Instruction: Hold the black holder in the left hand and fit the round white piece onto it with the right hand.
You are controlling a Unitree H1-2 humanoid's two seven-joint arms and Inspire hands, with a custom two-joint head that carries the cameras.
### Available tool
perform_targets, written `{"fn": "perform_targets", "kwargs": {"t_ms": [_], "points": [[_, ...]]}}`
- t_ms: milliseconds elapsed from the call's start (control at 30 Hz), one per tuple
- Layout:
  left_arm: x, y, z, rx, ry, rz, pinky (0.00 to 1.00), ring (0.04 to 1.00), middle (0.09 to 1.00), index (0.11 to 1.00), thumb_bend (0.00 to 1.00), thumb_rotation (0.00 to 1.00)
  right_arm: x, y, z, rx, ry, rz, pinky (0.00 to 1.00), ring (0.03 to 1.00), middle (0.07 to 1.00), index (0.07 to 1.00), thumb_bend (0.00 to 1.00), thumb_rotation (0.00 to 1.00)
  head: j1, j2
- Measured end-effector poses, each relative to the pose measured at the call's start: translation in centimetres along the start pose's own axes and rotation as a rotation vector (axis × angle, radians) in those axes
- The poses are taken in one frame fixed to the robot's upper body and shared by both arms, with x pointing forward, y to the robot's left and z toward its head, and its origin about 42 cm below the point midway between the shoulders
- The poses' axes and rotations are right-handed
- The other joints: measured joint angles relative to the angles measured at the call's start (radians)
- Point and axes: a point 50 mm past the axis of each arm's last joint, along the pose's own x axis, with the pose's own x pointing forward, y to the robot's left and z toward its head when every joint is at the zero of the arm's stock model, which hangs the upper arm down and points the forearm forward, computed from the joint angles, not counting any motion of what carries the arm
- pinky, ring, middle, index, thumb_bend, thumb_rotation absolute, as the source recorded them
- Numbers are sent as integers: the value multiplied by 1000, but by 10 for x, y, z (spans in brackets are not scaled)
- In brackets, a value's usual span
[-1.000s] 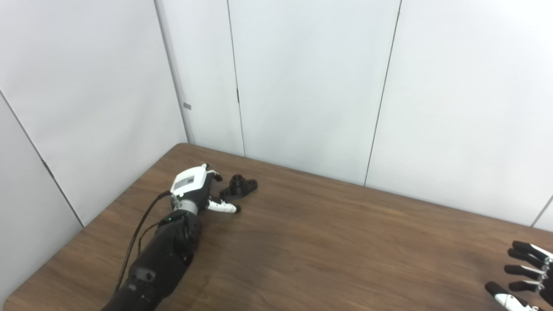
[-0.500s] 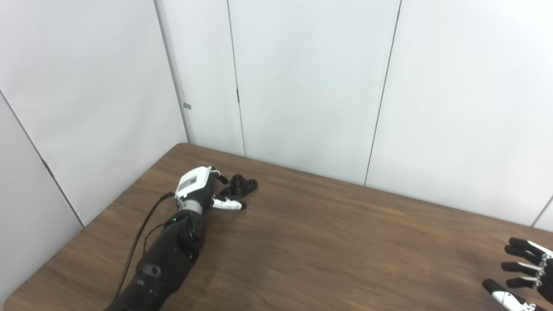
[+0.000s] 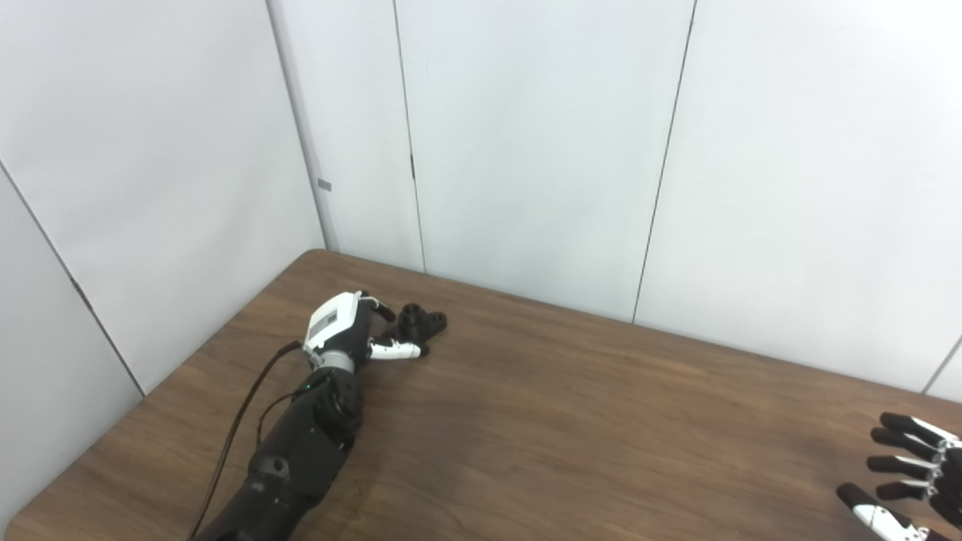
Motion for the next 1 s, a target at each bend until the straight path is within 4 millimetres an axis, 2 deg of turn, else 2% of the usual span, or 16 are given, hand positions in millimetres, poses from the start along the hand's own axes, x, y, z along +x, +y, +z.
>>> {"fn": "perform_targets", "kwargs": {"t_ms": [67,233,333,367,400,467,700,1000], "points": [[0,0,0,-4,0,-2,1000,1000,961,727,853,273,0,0,1,0,-2,0,493,619,710,728,392,0,2,6],[0,1,0,-63,7,-29,978,990,947,717,804,139,-1,0,2,0,-7,1,501,625,720,732,392,0,3,14],[0,3,5,-98,-11,-53,984,993,926,638,790,89,-1,0,2,0,-5,2,510,632,726,737,388,0,3,15],[-1,3,6,-104,-17,-62,992,997,917,566,660,74,-1,-1,3,0,-6,2,511,632,727,735,388,0,3,15],[-1,2,7,-109,-20,-69,996,998,908,528,593,65,-1,-1,3,0,-8,2,509,630,727,733,386,0,3,17],[-2,1,6,-113,-26,-74,1000,997,887,495,538,56,-1,-1,4,-1,-10,1,505,626,722,729,383,0,3,17],[-3,-5,3,-109,-76,-77,1000,980,862,484,523,51,-1,-1,4,-1,-11,1,504,628,721,722,386,0,5,18],[-8,-14,2,-87,-130,-40,943,963,868,484,524,53,-1,-2,4,0,-10,-3,513,638,730,717,369,0,0,28]]}}
